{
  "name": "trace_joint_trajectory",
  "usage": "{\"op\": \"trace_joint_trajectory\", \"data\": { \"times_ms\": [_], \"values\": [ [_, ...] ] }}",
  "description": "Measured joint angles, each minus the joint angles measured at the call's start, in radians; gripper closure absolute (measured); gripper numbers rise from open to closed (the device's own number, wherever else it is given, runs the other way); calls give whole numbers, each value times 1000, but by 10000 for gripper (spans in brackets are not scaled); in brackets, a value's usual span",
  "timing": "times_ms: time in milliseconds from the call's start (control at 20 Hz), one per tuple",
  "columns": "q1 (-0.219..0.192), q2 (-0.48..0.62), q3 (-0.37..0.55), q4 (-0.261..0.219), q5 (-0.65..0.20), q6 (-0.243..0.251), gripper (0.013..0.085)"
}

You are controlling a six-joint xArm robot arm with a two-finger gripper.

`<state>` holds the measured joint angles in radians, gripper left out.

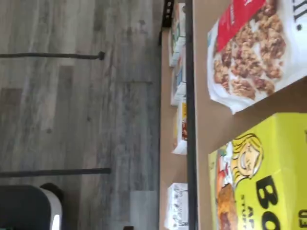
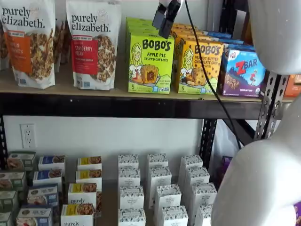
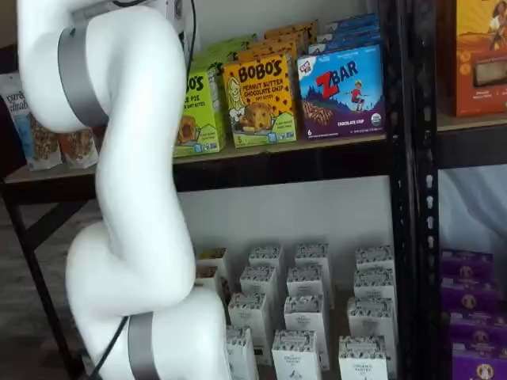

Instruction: Pick the green box on the top shelf, the fourth from the left

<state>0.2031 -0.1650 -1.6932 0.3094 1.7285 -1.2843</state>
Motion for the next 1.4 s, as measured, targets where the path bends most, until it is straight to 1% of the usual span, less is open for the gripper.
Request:
{"op": "trace_joint_trajectory", "data": {
  "times_ms": [300, 450, 600, 800, 1000, 1150, 1400],
  "values": [
    [-9, -33, 80, 11, -130, -19, 130],
    [-12, -33, 95, 7, -163, -26, 130],
    [-16, -19, 91, -1, -170, -34, 130],
    [-24, -3, 86, 2, -185, -45, 130],
    [-26, 26, 57, -9, -168, -48, 130],
    [-24, 40, 50, -16, -166, -50, 130],
    [-10, 72, 32, -48, -143, -45, 130]
  ]
}}
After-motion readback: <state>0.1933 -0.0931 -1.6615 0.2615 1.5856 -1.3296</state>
